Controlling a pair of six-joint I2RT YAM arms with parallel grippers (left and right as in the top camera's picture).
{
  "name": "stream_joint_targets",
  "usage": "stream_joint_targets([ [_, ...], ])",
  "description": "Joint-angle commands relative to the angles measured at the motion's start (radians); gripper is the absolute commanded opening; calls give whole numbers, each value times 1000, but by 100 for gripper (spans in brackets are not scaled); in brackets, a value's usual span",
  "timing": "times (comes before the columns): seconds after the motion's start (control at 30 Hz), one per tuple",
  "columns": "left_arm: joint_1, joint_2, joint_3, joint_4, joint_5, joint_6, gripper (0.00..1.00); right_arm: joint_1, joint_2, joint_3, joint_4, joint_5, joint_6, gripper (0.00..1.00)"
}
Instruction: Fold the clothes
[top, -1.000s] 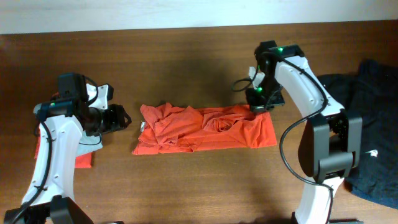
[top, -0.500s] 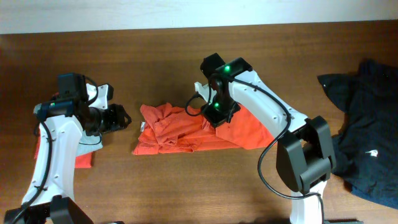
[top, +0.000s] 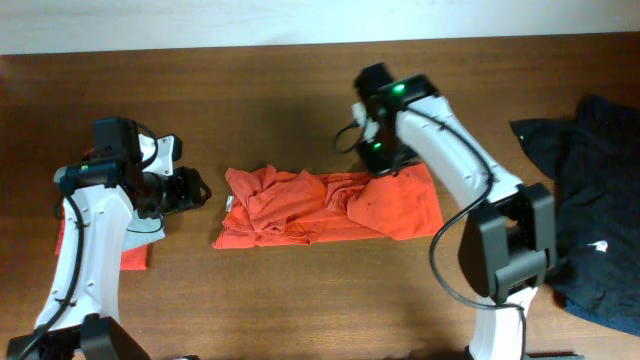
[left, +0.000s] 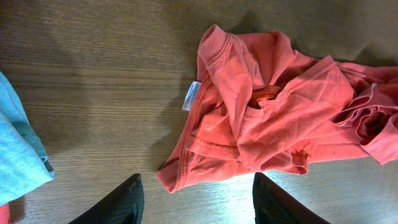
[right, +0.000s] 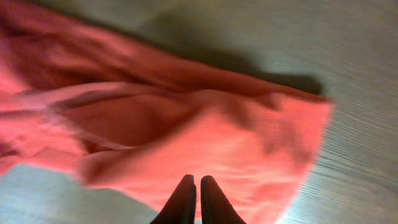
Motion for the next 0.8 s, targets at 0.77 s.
stream_joint_targets([
  [0.77, 0, -10, 12, 10, 10, 1, 56, 129, 138, -153, 278, -247, -1, 11],
])
